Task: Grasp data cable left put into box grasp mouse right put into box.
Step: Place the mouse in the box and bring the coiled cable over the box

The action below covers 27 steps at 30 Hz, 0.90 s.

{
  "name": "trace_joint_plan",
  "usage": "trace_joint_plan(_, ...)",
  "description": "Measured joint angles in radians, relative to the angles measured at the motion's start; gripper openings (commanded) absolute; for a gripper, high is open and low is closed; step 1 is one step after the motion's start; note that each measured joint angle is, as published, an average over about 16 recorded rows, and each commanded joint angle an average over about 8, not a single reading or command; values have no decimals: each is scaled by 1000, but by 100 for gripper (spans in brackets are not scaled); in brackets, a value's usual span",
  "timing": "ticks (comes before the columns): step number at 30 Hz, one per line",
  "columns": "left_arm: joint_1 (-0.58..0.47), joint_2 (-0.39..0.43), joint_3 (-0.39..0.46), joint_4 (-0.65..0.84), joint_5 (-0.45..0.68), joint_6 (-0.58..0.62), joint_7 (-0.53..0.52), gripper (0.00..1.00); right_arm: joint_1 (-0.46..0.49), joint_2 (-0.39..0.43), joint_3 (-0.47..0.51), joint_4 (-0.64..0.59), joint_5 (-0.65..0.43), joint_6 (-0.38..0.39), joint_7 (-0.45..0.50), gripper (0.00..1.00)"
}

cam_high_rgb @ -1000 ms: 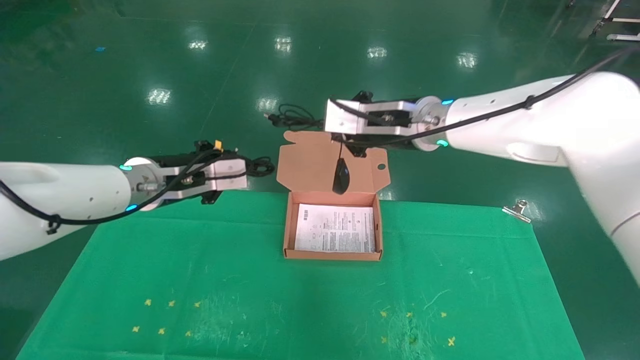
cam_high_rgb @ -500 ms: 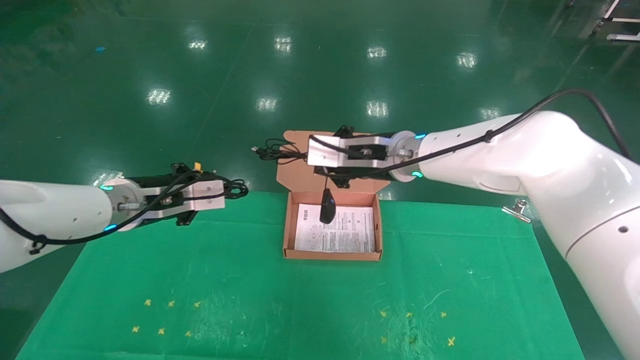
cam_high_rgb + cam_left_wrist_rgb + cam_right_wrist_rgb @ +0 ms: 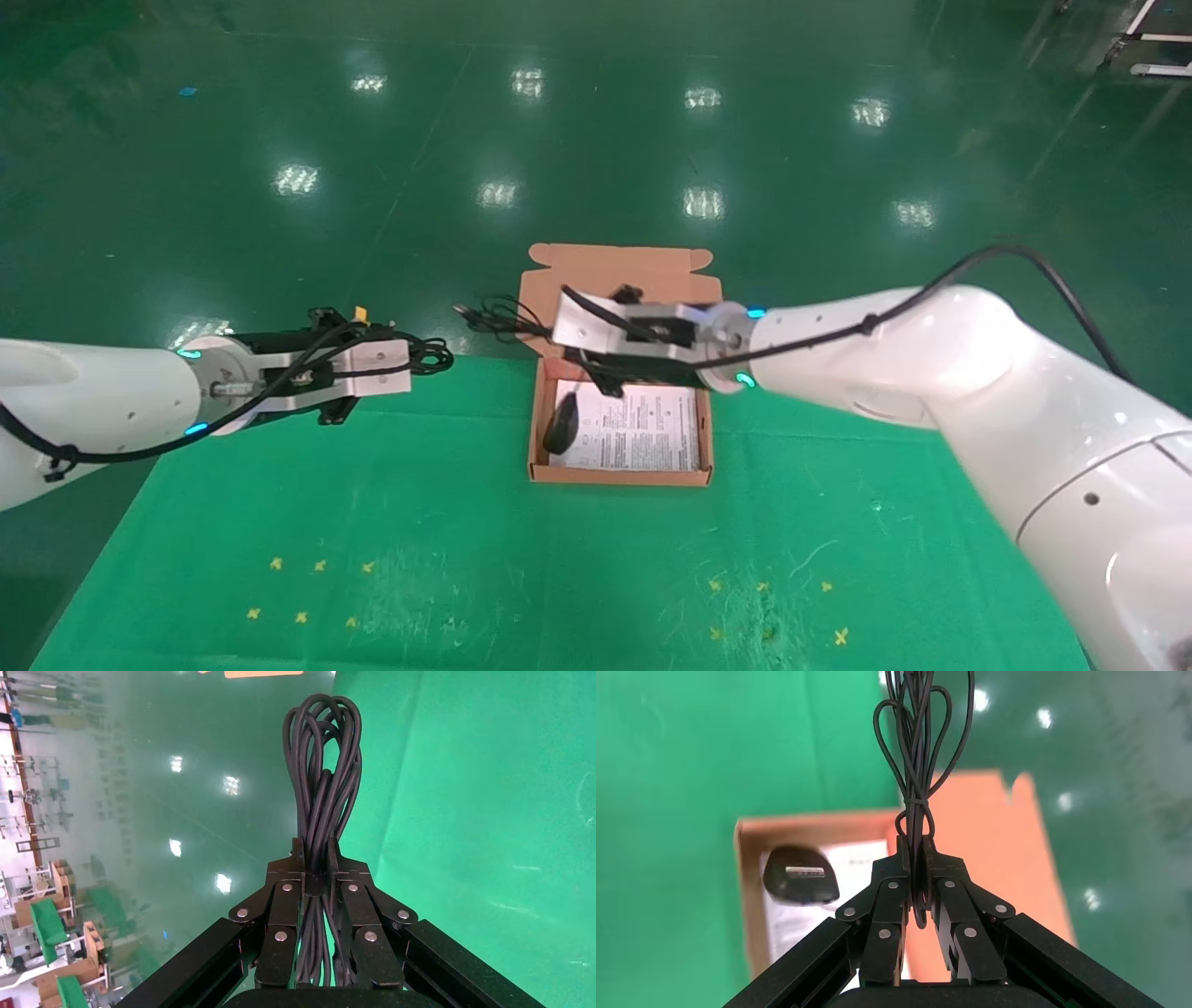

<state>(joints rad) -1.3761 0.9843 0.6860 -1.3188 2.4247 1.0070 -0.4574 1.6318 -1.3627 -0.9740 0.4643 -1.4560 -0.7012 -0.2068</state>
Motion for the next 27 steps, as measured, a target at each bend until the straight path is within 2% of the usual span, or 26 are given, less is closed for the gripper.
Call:
trace_joint_plan(11,0,0,0,0,1,0,-1,0,-31,-1,-83,-98,40,25,63,0)
trace_joint_plan(12,0,0,0,0,1,0,-1,0,-33,-1,-90,-102,42,26,66,6)
trace_joint_plan(13,0,0,0,0,1,0,-1,0,-34,-1,-96,-104,43,26,69,16)
trace_joint_plan(19,1,1,0,0,0,0,1,0,-38,4,-128,-100,49,26,80,91)
trace_joint_plan(20,1,2,1,0,-1,-1,2,0,-38,5,-132,-97,49,26,82,98)
trace_joint_plan(27,2,20,6,11,-11,-14,15,0,-42,23,-148,-75,55,26,94,100)
